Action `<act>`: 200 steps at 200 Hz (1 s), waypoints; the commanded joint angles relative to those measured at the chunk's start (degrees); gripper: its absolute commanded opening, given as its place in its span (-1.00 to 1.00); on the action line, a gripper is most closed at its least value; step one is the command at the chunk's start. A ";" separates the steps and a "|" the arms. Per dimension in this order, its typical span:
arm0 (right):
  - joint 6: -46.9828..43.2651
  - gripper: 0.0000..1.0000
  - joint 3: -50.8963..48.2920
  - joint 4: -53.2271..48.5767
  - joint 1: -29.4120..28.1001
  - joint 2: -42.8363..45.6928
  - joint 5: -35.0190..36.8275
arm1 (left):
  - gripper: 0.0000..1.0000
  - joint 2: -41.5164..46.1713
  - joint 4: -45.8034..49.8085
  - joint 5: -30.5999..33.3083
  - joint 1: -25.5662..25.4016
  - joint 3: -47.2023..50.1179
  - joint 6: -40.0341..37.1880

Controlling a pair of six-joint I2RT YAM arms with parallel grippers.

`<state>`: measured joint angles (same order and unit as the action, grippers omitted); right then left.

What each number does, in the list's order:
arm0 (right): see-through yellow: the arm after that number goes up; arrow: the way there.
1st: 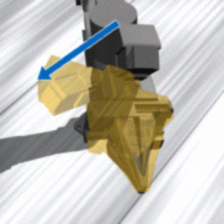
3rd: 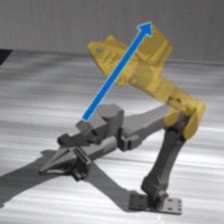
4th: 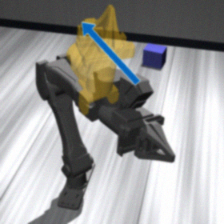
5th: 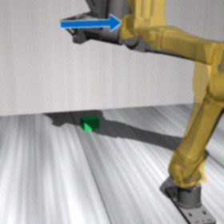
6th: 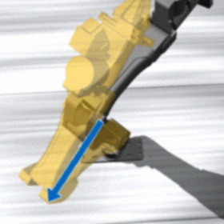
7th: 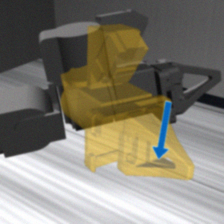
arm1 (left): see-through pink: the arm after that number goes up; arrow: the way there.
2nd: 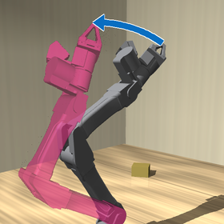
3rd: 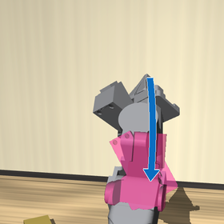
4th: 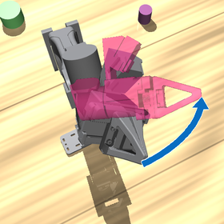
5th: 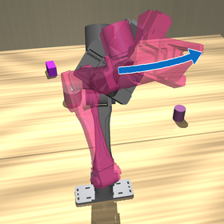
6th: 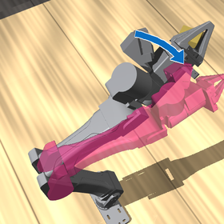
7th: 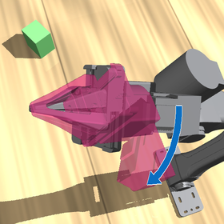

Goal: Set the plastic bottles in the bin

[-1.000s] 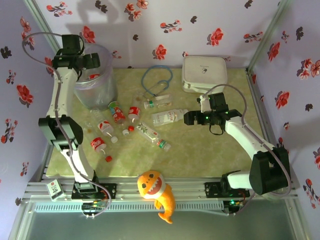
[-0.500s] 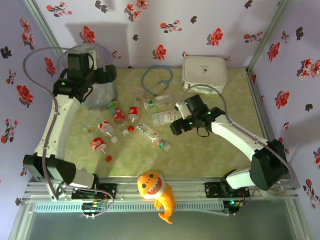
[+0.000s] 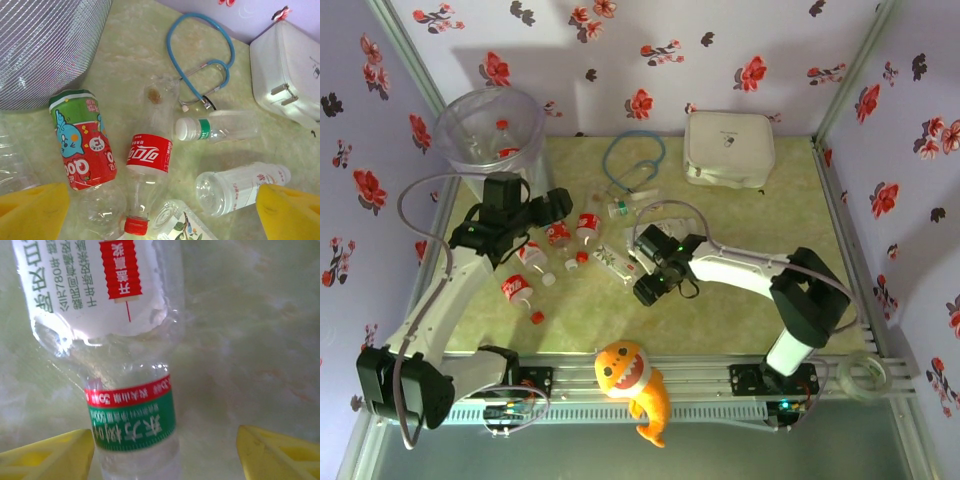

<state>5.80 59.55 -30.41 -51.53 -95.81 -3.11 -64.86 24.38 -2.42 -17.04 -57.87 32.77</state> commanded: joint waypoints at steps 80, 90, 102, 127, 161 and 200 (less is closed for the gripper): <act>2.21 0.25 0.46 5.96 -0.14 -5.70 3.38 | 0.96 -0.55 -6.01 2.94 -2.82 2.67 3.08; 1.98 0.19 0.48 5.88 -0.13 -5.99 3.38 | 0.96 -0.70 -5.99 2.95 -2.83 2.67 3.05; 1.53 0.16 0.55 5.61 -0.11 -6.07 3.42 | 0.96 -0.93 -6.06 2.90 -2.94 2.67 3.04; 0.23 0.06 0.49 4.63 -0.06 -5.07 3.14 | 0.96 -1.30 -6.14 2.69 -3.05 2.36 3.07; -1.63 0.03 0.49 3.18 0.15 -2.55 1.17 | 0.97 -2.11 -6.80 1.61 -3.26 1.38 3.30; -2.20 -0.06 -0.48 1.93 2.66 3.63 -3.46 | 0.99 -3.76 -10.22 -3.63 -3.31 0.40 4.79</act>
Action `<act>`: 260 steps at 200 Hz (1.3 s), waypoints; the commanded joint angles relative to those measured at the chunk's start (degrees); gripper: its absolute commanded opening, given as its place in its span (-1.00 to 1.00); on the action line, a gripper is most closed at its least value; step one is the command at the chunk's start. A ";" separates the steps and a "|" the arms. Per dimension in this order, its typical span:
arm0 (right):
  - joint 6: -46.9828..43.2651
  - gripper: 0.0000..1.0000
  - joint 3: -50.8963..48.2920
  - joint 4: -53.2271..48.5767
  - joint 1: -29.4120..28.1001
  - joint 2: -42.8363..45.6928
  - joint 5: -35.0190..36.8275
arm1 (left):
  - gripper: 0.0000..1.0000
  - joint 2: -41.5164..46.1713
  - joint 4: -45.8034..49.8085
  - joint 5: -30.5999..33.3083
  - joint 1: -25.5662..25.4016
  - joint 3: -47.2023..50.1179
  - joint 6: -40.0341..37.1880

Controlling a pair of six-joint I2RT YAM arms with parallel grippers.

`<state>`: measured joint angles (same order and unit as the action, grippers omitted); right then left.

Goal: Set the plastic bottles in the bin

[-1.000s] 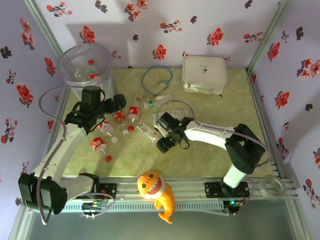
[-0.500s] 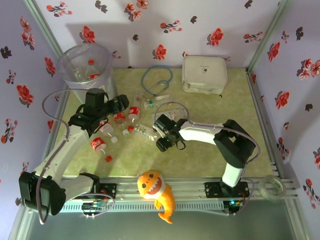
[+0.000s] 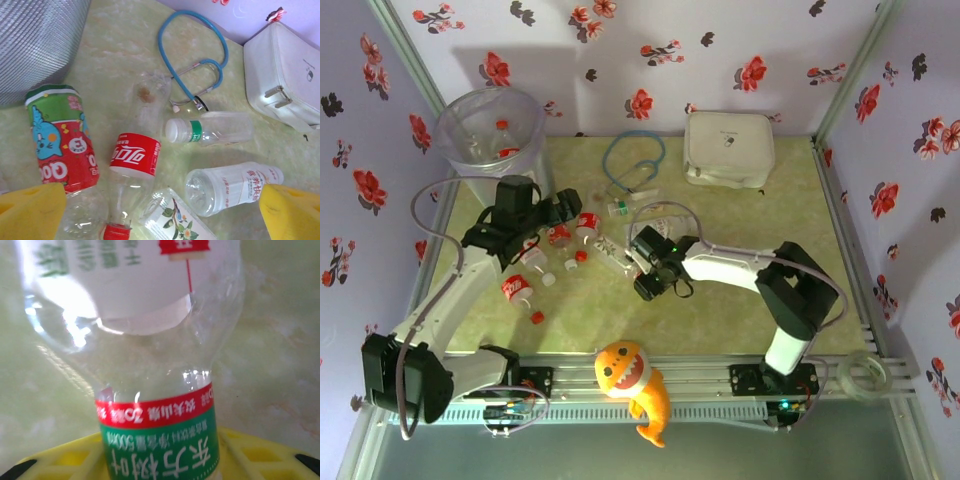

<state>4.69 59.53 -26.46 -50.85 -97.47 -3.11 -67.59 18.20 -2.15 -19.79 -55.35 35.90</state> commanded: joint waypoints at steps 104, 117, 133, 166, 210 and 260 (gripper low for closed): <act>6.00 -0.35 -9.13 5.85 13.34 27.65 -7.10 | 0.99 -4.52 -20.57 -14.39 -1.90 0.67 12.73; 8.08 -0.36 -10.48 9.90 13.67 28.97 -5.96 | 0.99 -6.76 -26.88 -18.75 -3.11 1.37 16.99; 9.64 -0.36 -11.05 13.36 13.77 29.03 -4.44 | 0.99 -9.27 -31.55 -20.95 -5.29 1.21 20.20; 10.53 -0.37 -11.80 18.29 13.77 28.59 -1.81 | 0.99 -13.70 -35.16 -22.08 -9.61 -0.55 22.92; 9.82 -0.37 -12.16 21.68 13.76 27.19 -2.29 | 0.99 -18.97 -37.13 -22.88 -13.27 -2.69 24.96; 8.87 -0.37 -11.78 22.59 13.50 23.93 -3.56 | 0.99 -23.40 -37.53 -24.45 -15.61 -6.99 25.34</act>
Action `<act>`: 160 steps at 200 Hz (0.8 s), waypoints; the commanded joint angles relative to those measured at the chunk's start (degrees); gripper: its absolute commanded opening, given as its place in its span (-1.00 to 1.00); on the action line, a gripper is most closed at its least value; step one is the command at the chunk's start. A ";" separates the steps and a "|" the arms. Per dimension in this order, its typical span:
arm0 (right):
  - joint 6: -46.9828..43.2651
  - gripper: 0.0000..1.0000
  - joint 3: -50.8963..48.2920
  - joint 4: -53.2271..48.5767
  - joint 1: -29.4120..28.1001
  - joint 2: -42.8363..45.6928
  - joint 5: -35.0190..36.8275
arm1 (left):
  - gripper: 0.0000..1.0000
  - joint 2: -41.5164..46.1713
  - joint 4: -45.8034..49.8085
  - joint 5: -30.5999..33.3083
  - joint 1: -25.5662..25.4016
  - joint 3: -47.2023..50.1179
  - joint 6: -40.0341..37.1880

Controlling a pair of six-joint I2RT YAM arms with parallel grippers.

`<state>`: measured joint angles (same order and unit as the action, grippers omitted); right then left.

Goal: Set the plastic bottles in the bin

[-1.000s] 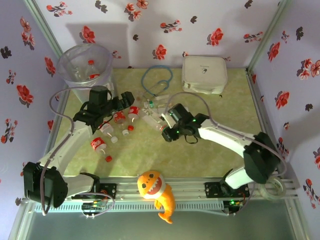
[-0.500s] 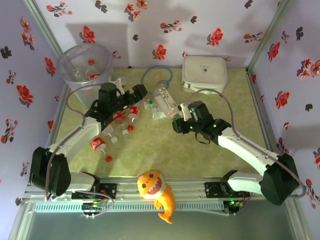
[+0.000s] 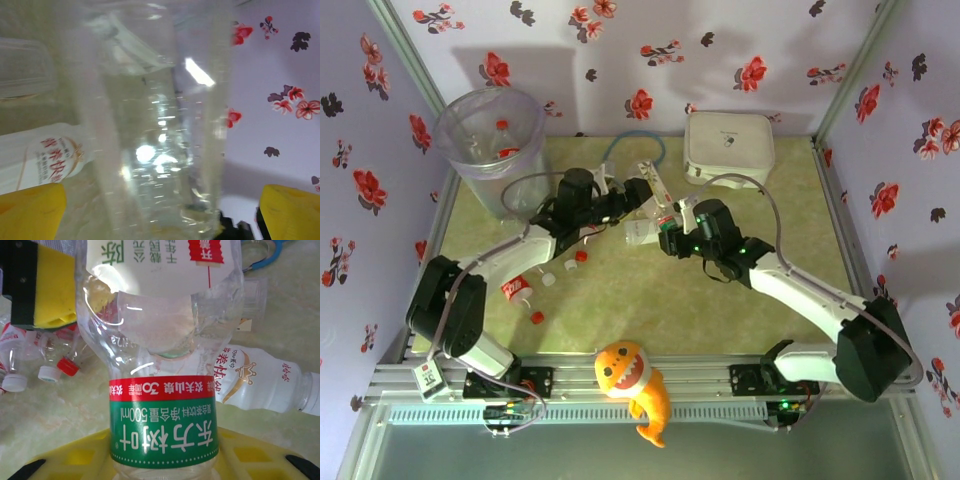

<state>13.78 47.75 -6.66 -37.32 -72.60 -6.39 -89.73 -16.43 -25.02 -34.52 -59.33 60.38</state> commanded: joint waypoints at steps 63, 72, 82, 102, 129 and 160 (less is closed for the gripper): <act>-2.04 -0.36 -0.61 5.49 -0.21 -1.65 -0.96 | 0.96 -5.57 -2.21 -2.04 -2.34 -5.60 1.46; -2.22 -0.36 -0.64 5.59 -0.32 -1.58 -1.25 | 0.92 -5.97 -2.08 -2.03 -2.31 -5.75 1.41; -2.52 -0.37 -0.56 5.60 -0.38 -1.73 -1.30 | 0.85 -6.23 -2.12 -2.03 -2.34 -5.88 1.41; -3.03 -0.37 -0.55 4.92 -0.47 -1.92 -0.82 | 0.71 -6.57 -2.12 -2.05 -2.36 -6.36 1.32; -3.15 -0.37 -0.46 4.72 -0.47 -2.34 -0.97 | 0.34 -6.97 -2.04 -2.01 -2.34 -6.92 1.03; -3.40 -0.36 -0.26 4.59 -0.47 -2.29 -1.16 | 0.03 -7.47 -1.86 -2.03 -2.30 -7.33 1.06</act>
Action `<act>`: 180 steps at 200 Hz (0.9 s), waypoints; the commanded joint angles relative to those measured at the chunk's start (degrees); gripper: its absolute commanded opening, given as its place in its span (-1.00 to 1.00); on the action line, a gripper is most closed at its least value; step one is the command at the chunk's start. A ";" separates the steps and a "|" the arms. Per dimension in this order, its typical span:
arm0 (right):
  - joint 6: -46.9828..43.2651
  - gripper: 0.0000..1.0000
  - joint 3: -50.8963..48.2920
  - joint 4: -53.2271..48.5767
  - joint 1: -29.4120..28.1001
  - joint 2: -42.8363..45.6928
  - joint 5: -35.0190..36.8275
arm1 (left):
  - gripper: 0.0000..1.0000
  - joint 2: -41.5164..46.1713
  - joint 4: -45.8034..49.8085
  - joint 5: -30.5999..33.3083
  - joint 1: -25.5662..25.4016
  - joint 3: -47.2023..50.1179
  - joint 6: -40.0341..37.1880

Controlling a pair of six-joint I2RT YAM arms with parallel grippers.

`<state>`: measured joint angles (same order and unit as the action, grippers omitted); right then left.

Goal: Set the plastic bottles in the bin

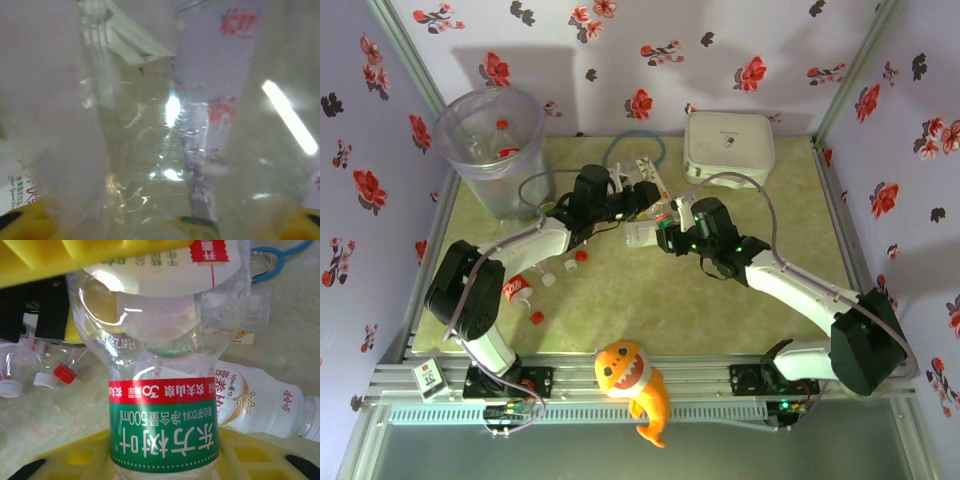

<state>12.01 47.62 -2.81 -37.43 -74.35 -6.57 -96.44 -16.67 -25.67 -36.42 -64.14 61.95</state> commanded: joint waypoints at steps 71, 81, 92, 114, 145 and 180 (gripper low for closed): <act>-3.40 0.99 0.47 -4.84 2.01 5.83 2.02 | 0.02 2.24 11.31 -1.40 4.53 -9.88 -9.96; -3.27 0.99 0.13 -5.55 3.19 7.35 2.33 | 0.01 2.89 14.67 -1.32 6.12 -12.11 -12.48; -2.80 0.99 -0.32 -6.36 4.63 8.77 3.01 | 0.00 3.65 18.57 -1.39 7.95 -14.82 -15.48; -1.85 0.99 -1.18 -8.47 7.20 9.99 3.93 | -0.04 5.28 27.22 -0.82 12.47 -21.65 -21.84; -0.35 0.99 -3.12 -8.59 8.50 10.53 3.93 | -0.16 7.09 37.51 1.88 20.11 -31.54 -29.69; 0.29 0.99 -3.85 -8.45 8.86 9.61 4.18 | -0.23 8.09 41.34 4.24 30.05 -38.27 -32.24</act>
<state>11.05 44.16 -10.50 -28.99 -64.25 -3.40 -90.19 18.31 -23.81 -11.70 -98.35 35.18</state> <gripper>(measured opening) 0.993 0.526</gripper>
